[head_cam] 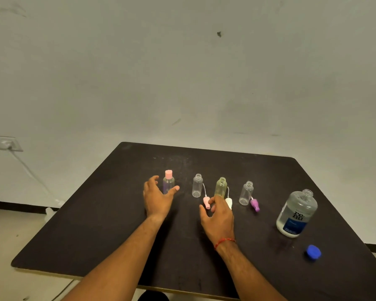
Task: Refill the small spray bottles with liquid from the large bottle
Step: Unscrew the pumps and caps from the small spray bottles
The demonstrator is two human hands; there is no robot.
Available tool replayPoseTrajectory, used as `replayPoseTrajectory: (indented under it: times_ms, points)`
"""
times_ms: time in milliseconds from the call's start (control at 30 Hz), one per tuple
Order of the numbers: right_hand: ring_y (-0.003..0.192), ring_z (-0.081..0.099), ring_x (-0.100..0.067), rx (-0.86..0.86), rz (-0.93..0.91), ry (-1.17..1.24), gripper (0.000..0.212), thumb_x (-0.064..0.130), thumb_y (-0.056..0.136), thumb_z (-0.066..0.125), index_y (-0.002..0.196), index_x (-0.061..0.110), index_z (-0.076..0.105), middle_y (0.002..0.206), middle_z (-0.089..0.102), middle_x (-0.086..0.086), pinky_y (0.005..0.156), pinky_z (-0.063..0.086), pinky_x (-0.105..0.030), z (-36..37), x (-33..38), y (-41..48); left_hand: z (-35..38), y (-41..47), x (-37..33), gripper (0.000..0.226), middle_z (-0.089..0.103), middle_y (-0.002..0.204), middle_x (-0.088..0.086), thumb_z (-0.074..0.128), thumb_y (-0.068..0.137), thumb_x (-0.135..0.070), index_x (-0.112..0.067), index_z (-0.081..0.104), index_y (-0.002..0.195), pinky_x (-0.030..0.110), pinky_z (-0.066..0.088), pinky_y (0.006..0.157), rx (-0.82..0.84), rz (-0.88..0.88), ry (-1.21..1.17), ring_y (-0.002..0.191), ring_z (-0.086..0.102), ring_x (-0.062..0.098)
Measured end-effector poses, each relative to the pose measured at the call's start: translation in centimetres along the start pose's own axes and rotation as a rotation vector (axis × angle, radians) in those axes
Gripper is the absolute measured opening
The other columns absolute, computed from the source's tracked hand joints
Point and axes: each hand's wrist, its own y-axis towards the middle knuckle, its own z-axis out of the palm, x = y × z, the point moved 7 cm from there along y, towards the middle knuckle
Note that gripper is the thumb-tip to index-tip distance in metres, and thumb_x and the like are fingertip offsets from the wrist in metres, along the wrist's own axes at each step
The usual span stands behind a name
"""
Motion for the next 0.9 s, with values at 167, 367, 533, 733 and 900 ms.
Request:
replayPoseTrajectory:
  times_ms: [167,367,533,733,900]
  points:
    - [0.064,0.051,-0.001,-0.026,-0.025,0.027,0.024,0.024,0.079,0.077,0.081,0.024,0.053,0.075,0.053,0.01,0.057,0.04,-0.007,-0.4,0.6,0.1,1.1,0.7,-0.6,0.056,0.062,0.114,-0.003,0.084,0.077,-0.04,-0.02,0.061,0.124,0.032,0.051,0.088,0.089,0.012,0.009,0.104,0.062,0.017]
    - [0.058,0.048,-0.008,-0.064,-0.109,0.073,0.021,0.025,0.079,0.074,0.08,0.021,0.054,0.064,0.047,0.008,0.057,0.038,-0.015,-0.5,3.2,1.6,0.8,0.5,-1.6,0.037,0.069,0.104,-0.009,0.082,0.082,-0.03,-0.022,0.067,0.115,0.021,0.047,0.08,0.118,0.051,-0.059,0.094,0.064,0.009]
    - [0.063,0.056,-0.009,0.094,-0.158,0.079,0.022,0.037,0.082,0.072,0.093,0.023,0.06,0.065,0.057,0.005,0.061,0.048,-0.021,0.8,7.0,3.9,-0.2,-0.3,-2.9,0.039,0.067,0.101,-0.016,0.083,0.08,-0.032,-0.028,0.067,0.116,0.017,0.049,0.08,0.112,0.142,-0.095,0.092,0.064,0.002]
    - [0.071,0.063,-0.013,0.336,-0.182,-0.035,0.036,0.055,0.08,0.066,0.101,0.027,0.06,0.074,0.065,0.004,0.066,0.052,-0.029,3.8,11.6,7.0,-1.5,-1.4,-3.7,0.031,0.068,0.091,-0.013,0.08,0.082,-0.037,-0.033,0.07,0.111,0.021,0.053,0.071,0.083,0.208,-0.101,0.083,0.065,0.005]
    - [0.086,0.062,-0.021,0.44,-0.258,-0.195,0.015,0.036,0.083,0.069,0.089,0.023,0.065,0.091,0.068,-0.002,0.075,0.054,-0.036,5.3,13.3,7.6,-2.9,-1.6,-4.3,0.029,0.066,0.089,-0.014,0.082,0.08,-0.031,-0.029,0.071,0.107,0.012,0.046,0.066,0.065,0.251,-0.059,0.082,0.062,0.0]
